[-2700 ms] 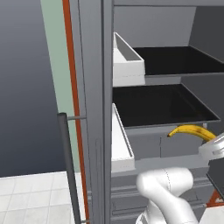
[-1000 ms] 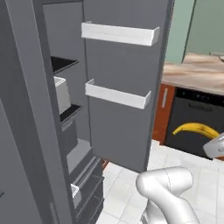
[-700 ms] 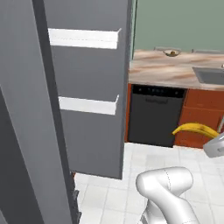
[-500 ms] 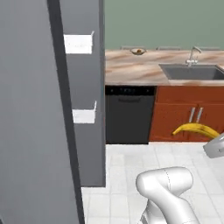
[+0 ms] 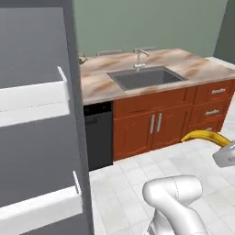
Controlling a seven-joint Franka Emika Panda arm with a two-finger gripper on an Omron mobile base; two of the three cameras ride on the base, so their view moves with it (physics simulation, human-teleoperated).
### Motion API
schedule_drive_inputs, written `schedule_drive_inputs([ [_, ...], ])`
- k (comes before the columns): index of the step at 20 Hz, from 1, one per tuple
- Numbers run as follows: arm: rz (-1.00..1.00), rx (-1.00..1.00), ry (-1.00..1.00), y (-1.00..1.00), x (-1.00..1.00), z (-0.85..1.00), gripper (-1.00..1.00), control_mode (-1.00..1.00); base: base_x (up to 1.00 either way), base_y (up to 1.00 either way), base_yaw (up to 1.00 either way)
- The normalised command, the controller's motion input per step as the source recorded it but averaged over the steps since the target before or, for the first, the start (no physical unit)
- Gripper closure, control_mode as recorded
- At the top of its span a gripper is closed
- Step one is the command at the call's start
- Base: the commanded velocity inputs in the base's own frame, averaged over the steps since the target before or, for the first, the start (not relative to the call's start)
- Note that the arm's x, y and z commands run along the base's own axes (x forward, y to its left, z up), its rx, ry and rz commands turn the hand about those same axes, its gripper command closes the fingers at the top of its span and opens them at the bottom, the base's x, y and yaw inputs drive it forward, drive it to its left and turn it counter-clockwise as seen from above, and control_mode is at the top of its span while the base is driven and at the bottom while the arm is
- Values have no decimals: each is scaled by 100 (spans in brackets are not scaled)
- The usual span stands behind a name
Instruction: Retrieve the peach and banana from the fridge and place them into the bowl on the dining table.
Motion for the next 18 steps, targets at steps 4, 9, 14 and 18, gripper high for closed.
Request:
schedule_drive_inputs([
  [4, 0, 0, 0, 0, 0, 0, 100, 100, 100, -4, -57],
  [9, 0, 0, 0, 0, 0, 0, 100, 100, 89, -61, -54],
  [14, 0, 0, 0, 0, 0, 0, 100, 100, 90, -99, -41],
  [18, 0, 0, 0, 0, 0, 0, 100, 100, 91, -100, -33],
])
